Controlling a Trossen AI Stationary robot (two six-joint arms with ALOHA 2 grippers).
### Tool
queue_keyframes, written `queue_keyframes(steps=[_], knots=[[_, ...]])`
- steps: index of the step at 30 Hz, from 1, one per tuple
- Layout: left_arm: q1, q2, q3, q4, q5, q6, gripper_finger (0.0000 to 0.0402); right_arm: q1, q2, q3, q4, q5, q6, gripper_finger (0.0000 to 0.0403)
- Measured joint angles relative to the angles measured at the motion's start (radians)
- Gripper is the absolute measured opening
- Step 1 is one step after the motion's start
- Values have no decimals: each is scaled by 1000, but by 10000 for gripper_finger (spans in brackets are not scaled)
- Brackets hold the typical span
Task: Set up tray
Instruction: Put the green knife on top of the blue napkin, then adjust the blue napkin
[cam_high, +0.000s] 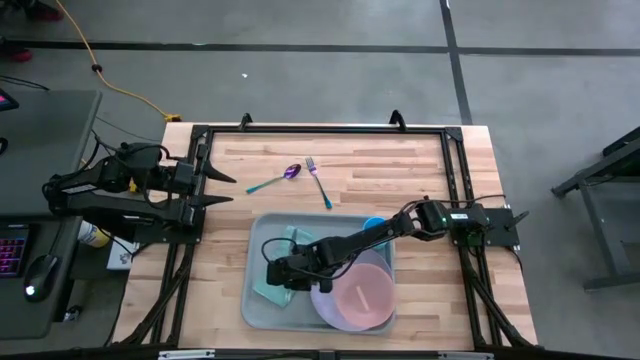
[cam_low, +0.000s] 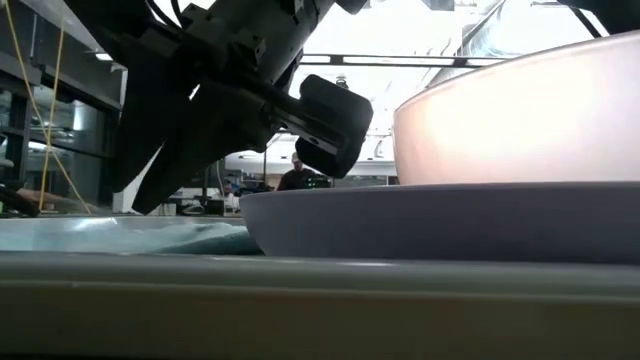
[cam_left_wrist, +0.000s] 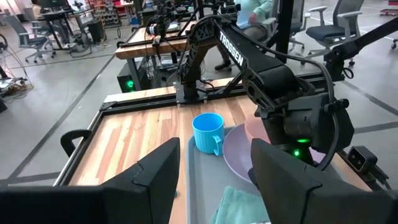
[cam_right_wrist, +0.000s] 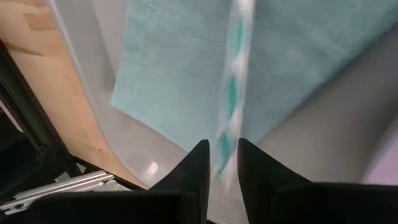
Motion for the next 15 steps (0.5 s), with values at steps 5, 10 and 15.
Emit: queue_keyframes(steps=[5, 10, 15], knots=[[0, 0, 0, 0, 0, 0, 227, 0, 0, 0, 10, 0, -22, 73], [0, 0, 0, 0, 11, 0, 227, 0, 0, 0, 23, -10, -27, 77], [0, 0, 0, -1, 61, -1, 227, 0, -37, -2, 23, 69, -70, 67]])
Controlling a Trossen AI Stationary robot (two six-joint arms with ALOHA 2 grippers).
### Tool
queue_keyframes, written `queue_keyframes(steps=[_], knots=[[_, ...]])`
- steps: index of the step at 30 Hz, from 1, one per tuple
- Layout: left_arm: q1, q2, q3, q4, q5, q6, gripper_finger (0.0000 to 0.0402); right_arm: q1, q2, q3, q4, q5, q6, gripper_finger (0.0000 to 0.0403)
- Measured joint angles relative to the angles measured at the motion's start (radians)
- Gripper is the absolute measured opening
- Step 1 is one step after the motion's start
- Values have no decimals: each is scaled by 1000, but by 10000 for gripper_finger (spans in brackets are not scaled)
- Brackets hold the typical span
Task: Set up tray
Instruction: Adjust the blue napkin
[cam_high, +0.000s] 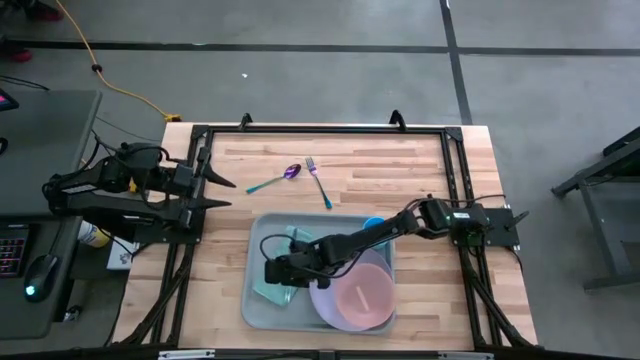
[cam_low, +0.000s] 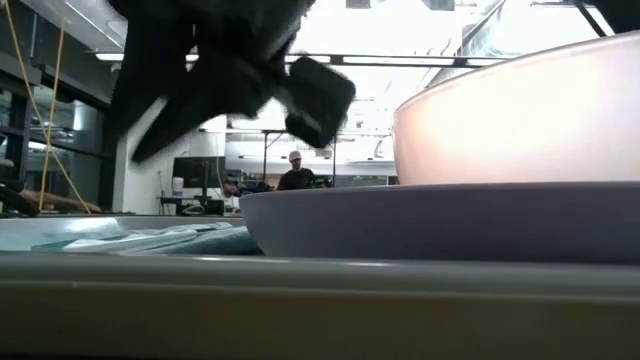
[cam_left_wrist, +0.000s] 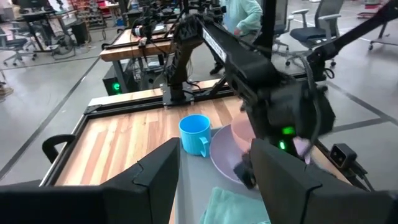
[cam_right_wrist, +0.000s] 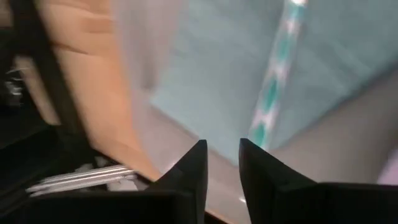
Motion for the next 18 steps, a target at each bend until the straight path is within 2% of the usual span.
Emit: queue_keyframes(steps=[7, 11, 18], knots=[[0, 0, 0, -5, 17, 0, 227, 0, -120, 1, 0, 202, -202, 8], [0, 0, 0, -40, 15, -5, 227, 0, -188, 3, -15, 310, -320, 3], [0, 46, 0, -304, 13, -59, 227, 14, -286, 2, -27, 489, -564, 0]])
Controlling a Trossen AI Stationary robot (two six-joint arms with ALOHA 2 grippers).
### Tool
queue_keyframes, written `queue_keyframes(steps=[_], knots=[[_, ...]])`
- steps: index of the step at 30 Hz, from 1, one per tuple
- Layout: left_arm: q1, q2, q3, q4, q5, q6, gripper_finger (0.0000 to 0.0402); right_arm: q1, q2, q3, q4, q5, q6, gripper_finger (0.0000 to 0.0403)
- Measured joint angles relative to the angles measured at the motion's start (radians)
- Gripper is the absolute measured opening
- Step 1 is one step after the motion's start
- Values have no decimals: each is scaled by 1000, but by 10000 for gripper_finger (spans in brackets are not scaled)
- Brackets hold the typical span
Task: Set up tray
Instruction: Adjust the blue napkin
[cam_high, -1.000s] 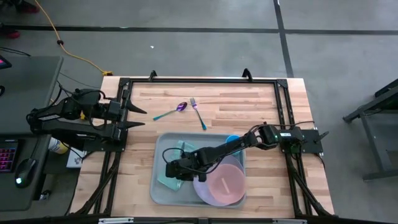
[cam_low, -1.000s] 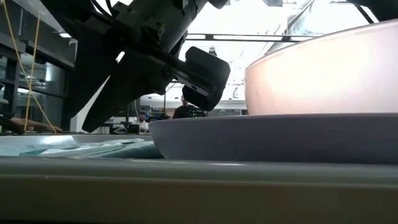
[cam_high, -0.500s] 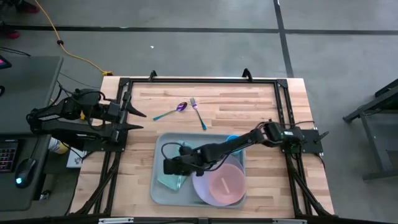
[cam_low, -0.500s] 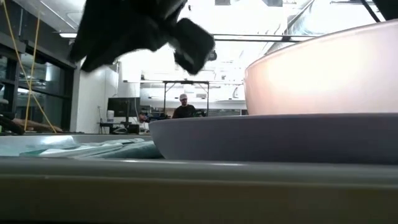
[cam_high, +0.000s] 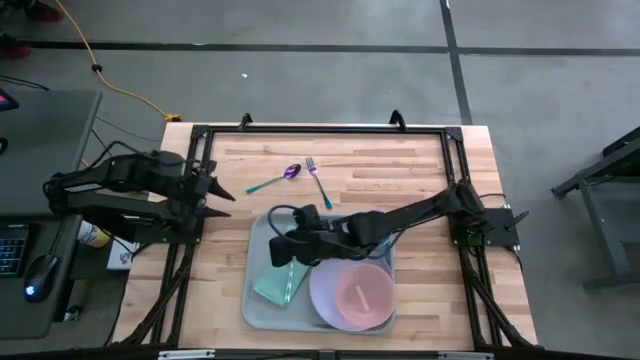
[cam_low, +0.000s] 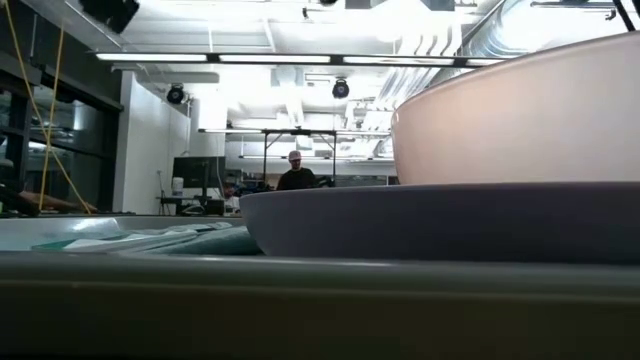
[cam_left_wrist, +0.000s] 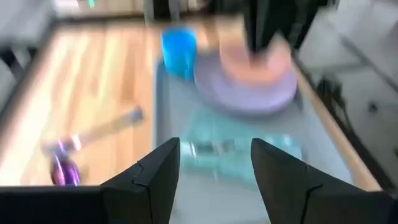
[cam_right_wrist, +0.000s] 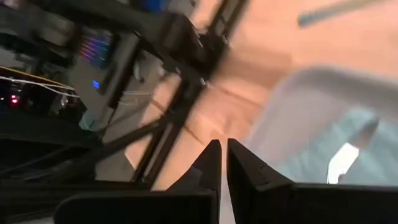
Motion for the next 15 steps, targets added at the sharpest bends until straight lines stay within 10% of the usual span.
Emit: queue_keyframes(steps=[15], knots=[[0, 106, -237, -10, 152, -200, 227, 1, -278, 0, -322, 236, -309, 0]])
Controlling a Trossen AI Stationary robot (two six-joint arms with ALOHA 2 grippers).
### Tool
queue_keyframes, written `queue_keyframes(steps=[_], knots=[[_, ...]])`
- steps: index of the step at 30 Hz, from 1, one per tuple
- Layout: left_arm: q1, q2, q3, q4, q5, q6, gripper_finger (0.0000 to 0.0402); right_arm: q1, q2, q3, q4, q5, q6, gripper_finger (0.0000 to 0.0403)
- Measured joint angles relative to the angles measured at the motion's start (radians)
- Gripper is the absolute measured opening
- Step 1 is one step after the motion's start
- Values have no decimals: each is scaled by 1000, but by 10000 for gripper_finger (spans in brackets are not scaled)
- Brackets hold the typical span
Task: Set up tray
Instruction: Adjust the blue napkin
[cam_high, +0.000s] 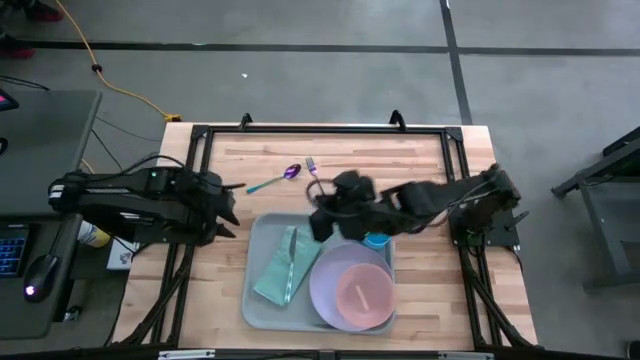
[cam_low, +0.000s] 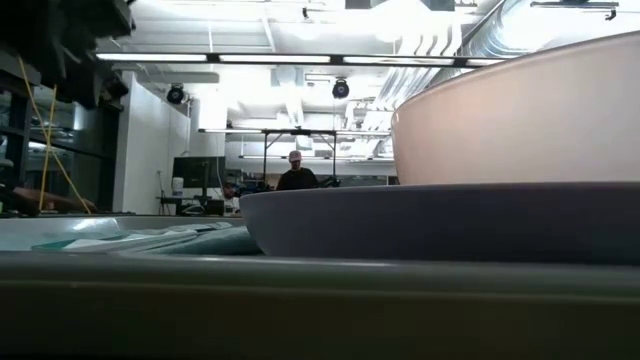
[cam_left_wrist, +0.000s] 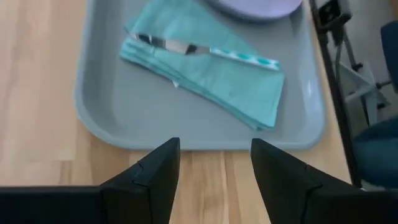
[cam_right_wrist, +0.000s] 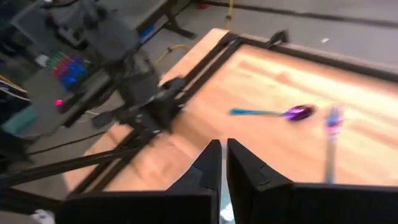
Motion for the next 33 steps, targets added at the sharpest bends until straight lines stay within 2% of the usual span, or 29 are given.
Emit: queue_keyframes(steps=[3, 7, 12, 18, 22, 28, 33], knots=[[0, 24, -41, 31, 10, 17, 227, -30, -61, 0, -109, 5, -20, 0], [-1, 87, -72, 112, 10, 126, 227, -80, -127, 0, -235, -35, -14, 0], [-59, 210, -80, 238, -8, 396, 227, -149, -190, 0, -356, -109, -61, 0], [-184, 385, -80, 325, -143, 566, 227, -221, -229, 0, -469, -167, -128, 0], [-257, 489, -80, 470, -258, 661, 227, -258, -240, 0, -532, -199, -215, 0], [-310, 608, 0, 561, -360, 631, 218, -310, -254, 0, -560, -251, -347, 0], [-307, 659, 85, 554, -371, 545, 159, -328, -279, 0, -564, -261, -477, 0]])
